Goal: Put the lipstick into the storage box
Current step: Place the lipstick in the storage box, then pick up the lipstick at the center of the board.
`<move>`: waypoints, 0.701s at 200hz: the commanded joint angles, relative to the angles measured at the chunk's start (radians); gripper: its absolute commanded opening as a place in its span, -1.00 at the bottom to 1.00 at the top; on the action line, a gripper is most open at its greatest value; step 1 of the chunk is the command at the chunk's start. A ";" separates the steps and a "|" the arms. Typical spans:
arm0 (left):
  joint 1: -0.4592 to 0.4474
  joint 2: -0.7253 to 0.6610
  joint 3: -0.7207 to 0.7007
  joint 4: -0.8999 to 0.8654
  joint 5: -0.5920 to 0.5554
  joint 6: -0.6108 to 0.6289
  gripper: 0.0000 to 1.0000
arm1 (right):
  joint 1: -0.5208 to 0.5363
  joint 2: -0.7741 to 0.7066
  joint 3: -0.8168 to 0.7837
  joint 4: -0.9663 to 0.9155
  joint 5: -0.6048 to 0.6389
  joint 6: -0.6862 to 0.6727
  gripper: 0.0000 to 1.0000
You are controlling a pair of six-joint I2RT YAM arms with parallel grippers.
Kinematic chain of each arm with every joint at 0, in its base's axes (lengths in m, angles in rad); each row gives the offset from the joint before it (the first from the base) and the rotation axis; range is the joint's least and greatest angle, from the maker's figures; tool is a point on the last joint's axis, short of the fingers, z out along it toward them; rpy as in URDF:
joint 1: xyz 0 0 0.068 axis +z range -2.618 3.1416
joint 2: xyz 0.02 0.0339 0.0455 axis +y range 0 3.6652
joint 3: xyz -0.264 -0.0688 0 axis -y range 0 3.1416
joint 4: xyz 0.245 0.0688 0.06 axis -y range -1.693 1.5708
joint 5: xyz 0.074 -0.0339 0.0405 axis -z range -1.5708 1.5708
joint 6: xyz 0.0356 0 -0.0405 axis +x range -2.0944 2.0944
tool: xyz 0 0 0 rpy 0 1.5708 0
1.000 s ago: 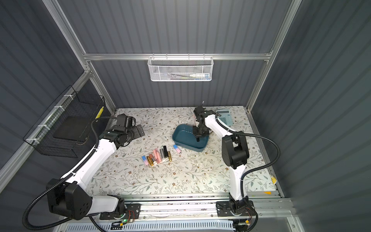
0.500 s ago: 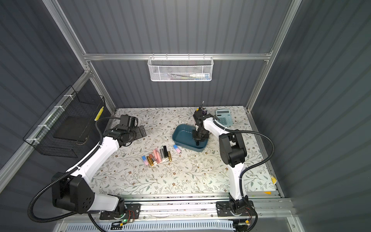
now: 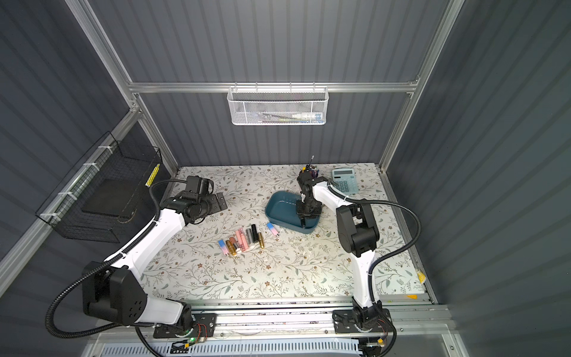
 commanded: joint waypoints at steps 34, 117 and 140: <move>0.005 -0.006 0.052 -0.005 0.013 0.005 1.00 | 0.090 -0.144 0.062 -0.069 0.072 -0.046 -0.22; 0.005 -0.073 0.028 -0.049 0.000 0.004 1.00 | 0.353 -0.104 0.087 -0.088 0.027 -0.024 -0.23; 0.005 -0.097 0.023 -0.077 -0.004 0.017 1.00 | 0.388 -0.060 0.090 -0.076 0.015 -0.018 -0.22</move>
